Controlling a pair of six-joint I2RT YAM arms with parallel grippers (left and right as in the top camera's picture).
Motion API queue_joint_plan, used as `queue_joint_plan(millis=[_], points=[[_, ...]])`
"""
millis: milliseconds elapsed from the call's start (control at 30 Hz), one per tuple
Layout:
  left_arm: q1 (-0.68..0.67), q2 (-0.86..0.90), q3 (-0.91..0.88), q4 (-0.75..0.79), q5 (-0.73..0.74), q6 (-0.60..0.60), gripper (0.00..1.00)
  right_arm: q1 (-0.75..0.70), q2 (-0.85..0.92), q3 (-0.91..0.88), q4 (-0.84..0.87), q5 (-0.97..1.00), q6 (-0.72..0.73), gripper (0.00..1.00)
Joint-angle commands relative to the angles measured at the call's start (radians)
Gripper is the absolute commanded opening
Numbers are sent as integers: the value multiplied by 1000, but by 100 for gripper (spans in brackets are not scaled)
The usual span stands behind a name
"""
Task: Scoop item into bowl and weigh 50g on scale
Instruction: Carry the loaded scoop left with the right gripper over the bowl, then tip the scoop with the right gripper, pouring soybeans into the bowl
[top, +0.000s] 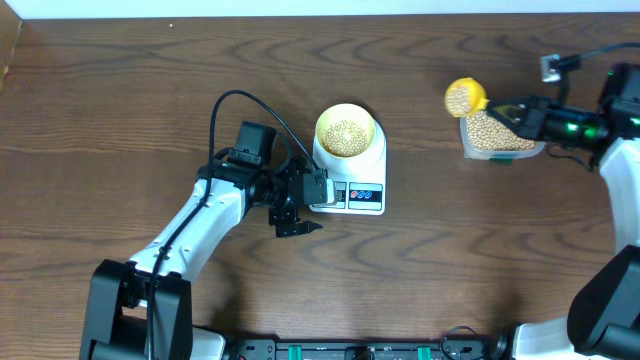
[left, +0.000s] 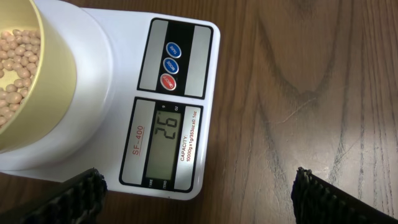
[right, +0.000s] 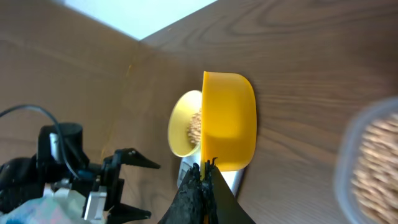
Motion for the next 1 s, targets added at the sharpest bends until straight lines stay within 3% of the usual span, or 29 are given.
queue_joint_plan(millis=[0, 500, 967], points=[[-2, 3, -12, 1, 13, -12, 98, 65, -7, 21, 30, -35, 24, 1], [-2, 3, -12, 1, 13, -12, 98, 348, -6, 21, 233, 55, 23, 1], [-2, 3, -12, 1, 13, -12, 98, 528, 2, 19, 254, 459, 14, 1]])
